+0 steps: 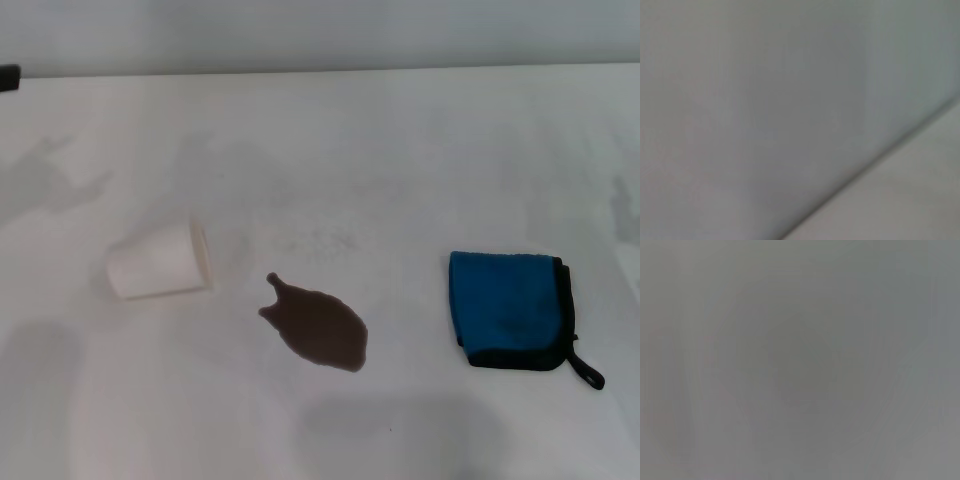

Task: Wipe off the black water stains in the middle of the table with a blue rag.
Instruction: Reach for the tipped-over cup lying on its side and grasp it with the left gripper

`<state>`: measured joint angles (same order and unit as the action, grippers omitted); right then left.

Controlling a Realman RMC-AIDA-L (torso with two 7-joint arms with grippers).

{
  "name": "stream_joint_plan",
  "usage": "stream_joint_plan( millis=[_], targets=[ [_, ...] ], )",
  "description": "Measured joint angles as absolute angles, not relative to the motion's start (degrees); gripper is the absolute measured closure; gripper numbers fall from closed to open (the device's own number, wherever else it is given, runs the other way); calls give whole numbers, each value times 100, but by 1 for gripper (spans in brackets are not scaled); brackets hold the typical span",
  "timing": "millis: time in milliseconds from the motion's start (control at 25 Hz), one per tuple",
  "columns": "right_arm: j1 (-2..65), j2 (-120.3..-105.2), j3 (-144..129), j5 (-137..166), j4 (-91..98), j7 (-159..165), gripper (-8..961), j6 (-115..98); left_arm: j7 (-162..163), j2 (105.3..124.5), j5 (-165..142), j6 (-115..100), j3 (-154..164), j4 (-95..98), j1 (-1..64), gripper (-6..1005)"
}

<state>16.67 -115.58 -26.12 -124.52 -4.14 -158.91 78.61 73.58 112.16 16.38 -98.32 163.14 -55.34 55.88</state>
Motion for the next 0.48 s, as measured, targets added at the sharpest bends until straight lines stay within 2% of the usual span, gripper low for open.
stream_joint_plan(
  millis=[120, 240, 440, 480],
  targets=[
    [1691, -11558, -2619, -12451, -414, -15893, 534, 7861, 7139, 11014, 311, -10147, 16324, -5660, 6167, 113],
    [1705, -11558, -2630, -12452, -413, -15890, 534, 7855, 7081, 10994, -487, -10202, 16330, -5599, 6499, 114],
    [1703, -11558, -2645, -12453, -427, -15884, 533, 7894, 7062, 11104, -1686, -10176, 16333, -5372, 6971, 115],
    [1692, -11557, -2645, -12454, -436, -15884, 533, 7901, 6992, 11285, -1968, -10154, 16334, -5362, 7150, 115]
  ],
)
